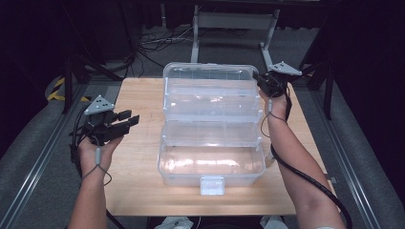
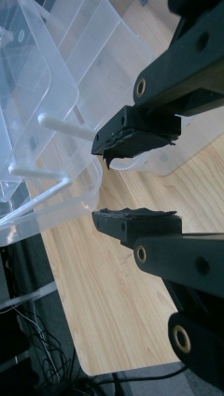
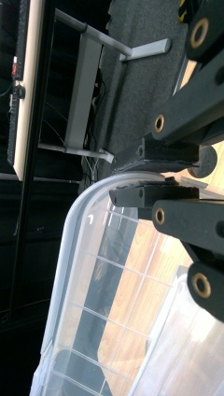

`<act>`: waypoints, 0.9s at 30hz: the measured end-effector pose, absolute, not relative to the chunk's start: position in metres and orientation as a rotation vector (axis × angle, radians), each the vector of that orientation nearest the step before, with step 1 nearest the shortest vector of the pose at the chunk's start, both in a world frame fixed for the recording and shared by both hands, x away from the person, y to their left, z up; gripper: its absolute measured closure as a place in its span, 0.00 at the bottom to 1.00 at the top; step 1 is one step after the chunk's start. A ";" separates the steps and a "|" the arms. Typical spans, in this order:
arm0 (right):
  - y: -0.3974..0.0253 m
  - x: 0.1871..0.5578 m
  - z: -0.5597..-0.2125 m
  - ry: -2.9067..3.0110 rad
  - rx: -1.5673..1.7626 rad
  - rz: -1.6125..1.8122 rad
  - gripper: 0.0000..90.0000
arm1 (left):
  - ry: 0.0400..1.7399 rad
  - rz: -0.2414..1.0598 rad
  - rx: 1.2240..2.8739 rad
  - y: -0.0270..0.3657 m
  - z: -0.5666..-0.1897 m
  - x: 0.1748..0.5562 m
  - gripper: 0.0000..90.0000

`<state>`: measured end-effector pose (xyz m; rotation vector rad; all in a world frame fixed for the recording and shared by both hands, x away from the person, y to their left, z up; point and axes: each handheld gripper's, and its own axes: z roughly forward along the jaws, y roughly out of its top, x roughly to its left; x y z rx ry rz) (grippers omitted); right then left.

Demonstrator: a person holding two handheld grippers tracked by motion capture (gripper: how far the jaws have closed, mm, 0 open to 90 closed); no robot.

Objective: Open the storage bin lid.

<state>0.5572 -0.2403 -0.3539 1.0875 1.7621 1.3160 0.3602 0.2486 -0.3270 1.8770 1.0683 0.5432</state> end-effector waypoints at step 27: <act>-0.239 0.581 -0.377 1.805 1.150 1.290 0.92 | 1.082 0.536 1.879 0.252 -0.331 0.362 0.69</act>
